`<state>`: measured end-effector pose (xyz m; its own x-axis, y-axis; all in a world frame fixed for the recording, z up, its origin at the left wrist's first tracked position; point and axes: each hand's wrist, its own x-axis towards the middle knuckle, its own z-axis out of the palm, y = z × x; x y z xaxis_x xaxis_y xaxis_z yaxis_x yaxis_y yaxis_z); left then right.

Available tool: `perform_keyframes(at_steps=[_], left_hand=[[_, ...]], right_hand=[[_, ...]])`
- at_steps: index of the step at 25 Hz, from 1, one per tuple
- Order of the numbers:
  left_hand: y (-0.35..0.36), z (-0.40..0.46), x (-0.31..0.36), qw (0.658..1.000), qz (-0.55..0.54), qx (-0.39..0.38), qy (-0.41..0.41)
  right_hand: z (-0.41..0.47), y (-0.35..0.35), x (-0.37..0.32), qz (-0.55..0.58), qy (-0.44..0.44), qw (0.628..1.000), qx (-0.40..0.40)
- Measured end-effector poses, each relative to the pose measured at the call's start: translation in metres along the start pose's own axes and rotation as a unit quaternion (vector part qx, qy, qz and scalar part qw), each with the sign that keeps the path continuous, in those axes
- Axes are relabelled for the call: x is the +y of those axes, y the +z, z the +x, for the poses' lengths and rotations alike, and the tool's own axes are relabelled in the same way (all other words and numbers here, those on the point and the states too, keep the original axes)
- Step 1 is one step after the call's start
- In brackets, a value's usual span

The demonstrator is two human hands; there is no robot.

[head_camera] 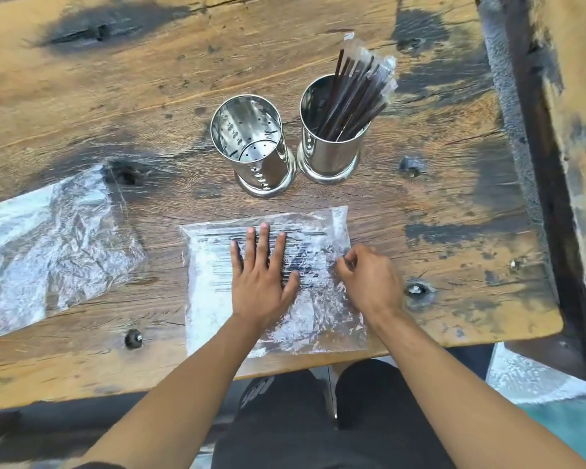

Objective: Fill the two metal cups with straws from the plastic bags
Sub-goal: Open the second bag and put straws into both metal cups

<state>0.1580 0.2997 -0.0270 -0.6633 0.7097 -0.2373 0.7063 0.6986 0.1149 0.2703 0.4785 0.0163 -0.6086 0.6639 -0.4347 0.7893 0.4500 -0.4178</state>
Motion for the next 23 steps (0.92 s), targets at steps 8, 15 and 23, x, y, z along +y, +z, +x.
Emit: perform_keyframes(at_steps=[8, 15, 23], left_hand=[[0.022, 0.003, -0.005, 0.999, 0.005, 0.036, -0.021], [0.025, 0.005, -0.007, 0.999, -0.001, 0.047, -0.018], [0.025, 0.005, -0.007, 0.999, 0.008, 0.051, -0.014]], right_hand=[[0.022, 0.009, 0.0, 0.026, -0.02, 0.999, -0.031], [0.028, -0.001, 0.021, 0.081, -0.006, 0.996, -0.027], [0.031, -0.006, 0.014, 0.092, -0.005, 0.995, -0.037]])
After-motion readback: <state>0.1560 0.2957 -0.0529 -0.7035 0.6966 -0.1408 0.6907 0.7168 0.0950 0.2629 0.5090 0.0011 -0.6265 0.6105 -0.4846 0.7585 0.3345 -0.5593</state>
